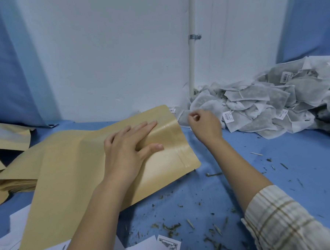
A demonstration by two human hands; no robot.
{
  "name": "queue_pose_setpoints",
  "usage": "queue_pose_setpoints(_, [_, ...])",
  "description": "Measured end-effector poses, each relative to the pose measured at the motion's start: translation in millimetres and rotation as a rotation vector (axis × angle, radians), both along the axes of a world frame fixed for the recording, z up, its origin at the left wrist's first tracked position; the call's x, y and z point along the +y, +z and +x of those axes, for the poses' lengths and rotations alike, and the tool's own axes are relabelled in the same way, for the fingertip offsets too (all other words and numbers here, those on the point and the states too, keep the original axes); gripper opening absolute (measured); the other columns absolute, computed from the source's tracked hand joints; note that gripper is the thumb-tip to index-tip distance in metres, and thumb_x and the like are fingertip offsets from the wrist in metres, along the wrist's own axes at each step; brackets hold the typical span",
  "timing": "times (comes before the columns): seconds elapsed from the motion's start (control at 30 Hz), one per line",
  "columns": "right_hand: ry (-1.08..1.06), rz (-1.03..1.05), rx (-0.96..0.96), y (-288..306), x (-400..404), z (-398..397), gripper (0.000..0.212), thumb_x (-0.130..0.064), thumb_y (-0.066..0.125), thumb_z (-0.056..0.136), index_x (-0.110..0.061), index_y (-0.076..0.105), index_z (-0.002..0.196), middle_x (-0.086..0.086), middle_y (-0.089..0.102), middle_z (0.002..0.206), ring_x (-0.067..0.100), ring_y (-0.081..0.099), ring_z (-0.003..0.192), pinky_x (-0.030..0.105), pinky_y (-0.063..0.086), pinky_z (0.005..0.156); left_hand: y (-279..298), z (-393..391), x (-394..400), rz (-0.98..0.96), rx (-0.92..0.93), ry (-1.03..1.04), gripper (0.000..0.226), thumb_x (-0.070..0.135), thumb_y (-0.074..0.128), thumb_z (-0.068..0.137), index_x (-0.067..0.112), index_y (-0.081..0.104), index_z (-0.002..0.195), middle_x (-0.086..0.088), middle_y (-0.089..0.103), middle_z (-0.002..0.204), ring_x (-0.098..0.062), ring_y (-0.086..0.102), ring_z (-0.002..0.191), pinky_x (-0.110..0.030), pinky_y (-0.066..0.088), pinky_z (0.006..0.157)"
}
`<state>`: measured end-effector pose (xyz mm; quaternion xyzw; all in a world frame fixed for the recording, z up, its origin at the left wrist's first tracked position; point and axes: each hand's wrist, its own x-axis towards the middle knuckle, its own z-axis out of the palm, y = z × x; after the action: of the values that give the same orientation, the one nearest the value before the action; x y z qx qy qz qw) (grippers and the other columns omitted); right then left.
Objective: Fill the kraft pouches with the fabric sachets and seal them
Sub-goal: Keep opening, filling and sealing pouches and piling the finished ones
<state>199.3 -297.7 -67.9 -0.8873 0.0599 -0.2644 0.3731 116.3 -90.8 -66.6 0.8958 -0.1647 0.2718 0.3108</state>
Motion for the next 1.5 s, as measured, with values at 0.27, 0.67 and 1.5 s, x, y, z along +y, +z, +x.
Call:
queue_pose_setpoints(0.27, [-0.047, -0.167, 0.373, -46.6, -47.4, 26.9, 0.058, -0.06, 0.042, 0.086, -0.033, 0.041, 0.137, 0.006, 0.048, 0.135, 0.029, 0.031, 0.132, 0.041, 0.032, 0.102, -1.5, 1.4, -0.5, -0.013, 0.004, 0.003, 0.05, 0.067, 0.051, 0.068, 0.066, 0.038, 0.116, 0.024, 0.044, 0.14, -0.007, 0.031, 0.135, -0.015, 0.007, 0.102])
queue_pose_setpoints(0.67, [0.099, 1.267, -0.196, -17.8, -46.9, 13.4, 0.026, -0.001, 0.059, 0.08, -0.014, 0.051, 0.101, 0.005, 0.056, 0.085, 0.016, 0.054, 0.069, 0.021, 0.049, 0.057, 0.1, 1.2, 1.1, -0.008, 0.011, 0.009, 0.048, 0.066, 0.051, 0.069, 0.067, 0.037, 0.115, 0.022, 0.045, 0.14, -0.007, 0.032, 0.136, -0.022, 0.009, 0.105])
queue_pose_setpoints(1.5, [0.727, 0.801, 0.03, 17.6, -64.2, -12.2, 0.037, 0.009, 0.054, 0.08, -0.018, 0.078, 0.075, 0.001, 0.057, 0.064, 0.008, 0.05, 0.056, 0.013, 0.038, 0.052, 0.4, 1.6, 7.4, -0.079, 0.019, 0.036, 0.054, 0.062, 0.057, 0.071, 0.052, 0.051, 0.124, 0.02, 0.054, 0.133, -0.01, 0.044, 0.128, -0.041, 0.021, 0.111])
